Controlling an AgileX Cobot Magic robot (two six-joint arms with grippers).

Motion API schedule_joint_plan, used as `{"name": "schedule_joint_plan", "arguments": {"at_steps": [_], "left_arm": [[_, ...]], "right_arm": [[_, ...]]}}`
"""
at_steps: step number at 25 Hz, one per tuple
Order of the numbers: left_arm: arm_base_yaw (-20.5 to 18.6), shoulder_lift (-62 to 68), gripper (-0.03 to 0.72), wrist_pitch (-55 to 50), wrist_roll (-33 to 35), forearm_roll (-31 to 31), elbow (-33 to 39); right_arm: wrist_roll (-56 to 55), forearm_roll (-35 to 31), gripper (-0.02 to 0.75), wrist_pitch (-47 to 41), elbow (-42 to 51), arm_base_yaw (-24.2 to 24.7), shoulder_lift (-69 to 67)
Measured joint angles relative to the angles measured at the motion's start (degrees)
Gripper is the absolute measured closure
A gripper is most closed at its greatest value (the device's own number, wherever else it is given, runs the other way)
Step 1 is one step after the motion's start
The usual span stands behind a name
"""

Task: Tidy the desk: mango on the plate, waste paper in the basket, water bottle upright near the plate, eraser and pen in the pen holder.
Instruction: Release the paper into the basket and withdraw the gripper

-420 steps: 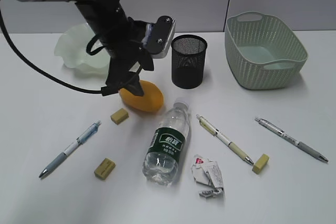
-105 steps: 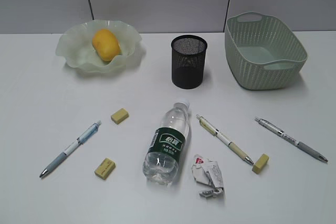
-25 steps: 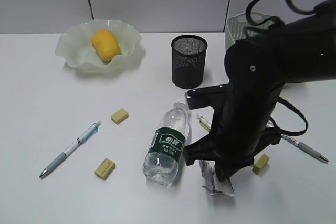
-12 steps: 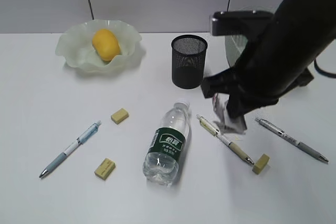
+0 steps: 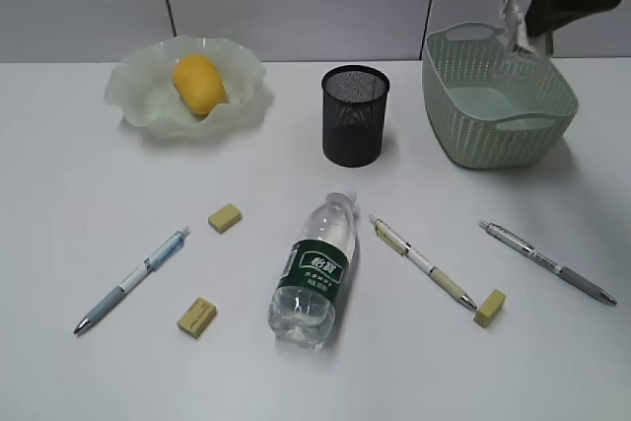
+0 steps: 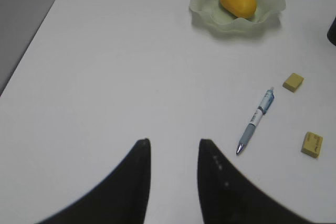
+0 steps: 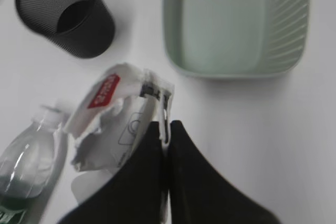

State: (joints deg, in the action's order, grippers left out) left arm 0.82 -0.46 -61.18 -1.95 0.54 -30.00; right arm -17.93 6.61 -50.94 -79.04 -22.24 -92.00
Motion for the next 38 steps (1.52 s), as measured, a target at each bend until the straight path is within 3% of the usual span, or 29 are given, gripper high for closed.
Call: {"name": "schedule_joint_plan", "arguments": {"at_steps": [3,9,22,34,36,38], "left_arm": [[0.00,0.00,0.450,0.00,0.00,0.00,0.00],[0.00,0.00,0.450,0.00,0.00,0.00,0.00],[0.00,0.00,0.450,0.00,0.00,0.00,0.00],[0.00,0.00,0.450,0.00,0.00,0.00,0.00],[0.00,0.00,0.450,0.00,0.00,0.00,0.00],[0.00,0.00,0.450,0.00,0.00,0.00,0.00]], "right_arm": [[1.48,1.70,0.724,-0.31,-5.11,4.30,-3.98],[1.91,6.17,0.724,-0.69,-15.81,8.30,-15.81],[1.97,8.68,0.724,-3.50,-43.83,9.04,-39.30],[5.15,8.80,0.715,-6.30,-45.72,9.09,-40.02],[5.31,8.80,0.675,-6.82,-45.72,9.09,-40.08],[5.36,8.74,0.571,-7.28,-45.72,9.09,-40.08]]}}
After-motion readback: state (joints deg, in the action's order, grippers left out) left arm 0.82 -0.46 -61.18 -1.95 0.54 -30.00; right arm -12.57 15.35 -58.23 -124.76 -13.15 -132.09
